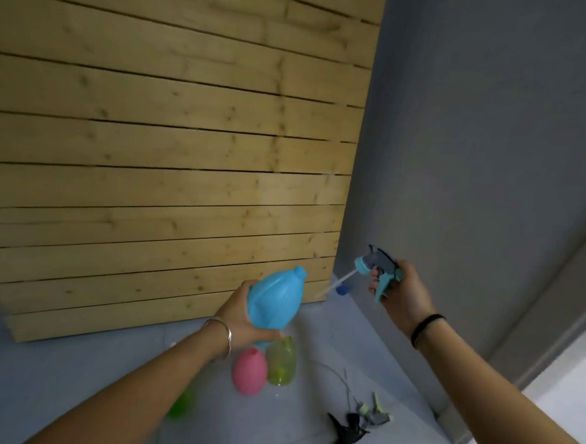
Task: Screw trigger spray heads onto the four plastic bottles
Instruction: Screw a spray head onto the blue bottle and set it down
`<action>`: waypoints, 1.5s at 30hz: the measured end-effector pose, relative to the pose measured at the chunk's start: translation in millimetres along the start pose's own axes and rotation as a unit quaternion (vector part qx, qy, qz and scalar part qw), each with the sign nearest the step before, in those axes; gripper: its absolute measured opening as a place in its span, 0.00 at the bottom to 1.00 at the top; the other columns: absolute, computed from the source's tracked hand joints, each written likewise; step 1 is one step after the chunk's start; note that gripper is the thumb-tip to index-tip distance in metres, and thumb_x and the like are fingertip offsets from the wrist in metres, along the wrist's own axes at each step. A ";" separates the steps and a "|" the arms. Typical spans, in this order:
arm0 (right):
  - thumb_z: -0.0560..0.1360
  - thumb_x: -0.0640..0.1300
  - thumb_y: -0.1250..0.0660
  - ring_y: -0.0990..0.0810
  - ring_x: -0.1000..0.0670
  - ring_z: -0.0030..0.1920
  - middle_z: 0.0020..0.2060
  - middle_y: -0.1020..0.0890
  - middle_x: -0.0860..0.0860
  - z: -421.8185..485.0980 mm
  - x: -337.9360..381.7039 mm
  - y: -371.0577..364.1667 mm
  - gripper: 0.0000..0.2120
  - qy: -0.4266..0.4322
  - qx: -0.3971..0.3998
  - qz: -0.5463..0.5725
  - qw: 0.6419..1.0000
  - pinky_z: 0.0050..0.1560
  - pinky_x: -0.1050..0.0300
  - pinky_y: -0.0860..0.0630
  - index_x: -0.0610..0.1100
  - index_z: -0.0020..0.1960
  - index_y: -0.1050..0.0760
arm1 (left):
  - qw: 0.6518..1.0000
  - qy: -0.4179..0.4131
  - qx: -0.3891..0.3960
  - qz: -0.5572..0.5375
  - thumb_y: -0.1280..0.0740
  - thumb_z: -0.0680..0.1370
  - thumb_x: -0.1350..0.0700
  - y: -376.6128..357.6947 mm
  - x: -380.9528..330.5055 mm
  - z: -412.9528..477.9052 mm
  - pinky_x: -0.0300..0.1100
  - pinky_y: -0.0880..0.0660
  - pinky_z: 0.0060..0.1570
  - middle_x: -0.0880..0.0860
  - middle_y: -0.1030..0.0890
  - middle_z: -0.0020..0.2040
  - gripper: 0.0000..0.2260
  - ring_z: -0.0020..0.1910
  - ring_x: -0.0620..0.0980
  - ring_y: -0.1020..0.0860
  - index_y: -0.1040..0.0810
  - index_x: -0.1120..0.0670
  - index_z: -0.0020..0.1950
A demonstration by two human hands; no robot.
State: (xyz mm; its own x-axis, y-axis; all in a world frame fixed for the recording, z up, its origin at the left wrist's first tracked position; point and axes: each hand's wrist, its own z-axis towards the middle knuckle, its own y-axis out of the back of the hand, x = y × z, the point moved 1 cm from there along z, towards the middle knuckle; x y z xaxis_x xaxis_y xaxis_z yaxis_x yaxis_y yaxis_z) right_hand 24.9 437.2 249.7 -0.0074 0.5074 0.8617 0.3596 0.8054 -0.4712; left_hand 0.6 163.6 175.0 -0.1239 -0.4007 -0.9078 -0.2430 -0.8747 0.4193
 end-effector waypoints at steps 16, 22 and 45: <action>0.79 0.51 0.48 0.33 0.52 0.31 0.33 0.28 0.48 -55.4 12.5 -34.8 0.16 0.001 0.068 0.094 0.993 0.39 0.59 0.34 0.42 0.51 0.27 | 0.999 0.037 -0.015 0.022 0.19 0.54 0.55 29.1 6.9 -39.9 0.31 0.29 0.37 0.45 0.26 0.54 0.42 0.51 0.46 0.25 0.35 0.48 0.63; 0.79 0.53 0.48 0.34 0.52 0.30 0.33 0.29 0.49 -53.4 -1.8 -46.6 0.17 -0.047 0.109 0.029 0.993 0.34 0.61 0.34 0.42 0.54 0.27 | 1.000 0.025 0.015 0.009 0.19 0.50 0.50 22.3 0.5 -39.3 0.36 0.26 0.45 0.45 0.26 0.56 0.46 0.54 0.47 0.25 0.36 0.46 0.65; 0.70 0.41 0.28 0.19 0.44 0.57 0.56 0.18 0.41 -49.6 -27.7 -43.6 0.19 0.053 0.092 -0.182 0.977 0.63 0.48 0.26 0.37 0.59 0.24 | 0.912 0.198 0.089 -0.347 0.44 0.69 0.29 -7.5 -44.7 -34.4 0.49 0.19 0.46 0.58 0.20 0.58 0.31 0.55 0.56 0.20 0.25 0.49 0.60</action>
State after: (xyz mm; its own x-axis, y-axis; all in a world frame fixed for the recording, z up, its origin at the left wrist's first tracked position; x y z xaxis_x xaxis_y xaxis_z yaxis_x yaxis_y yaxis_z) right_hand 55.7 372.8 255.7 -0.0032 0.1492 0.9888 0.1779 0.9731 -0.1463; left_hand 41.0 178.7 212.0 0.4680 0.1358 -0.8732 -0.2877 -0.9109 -0.2959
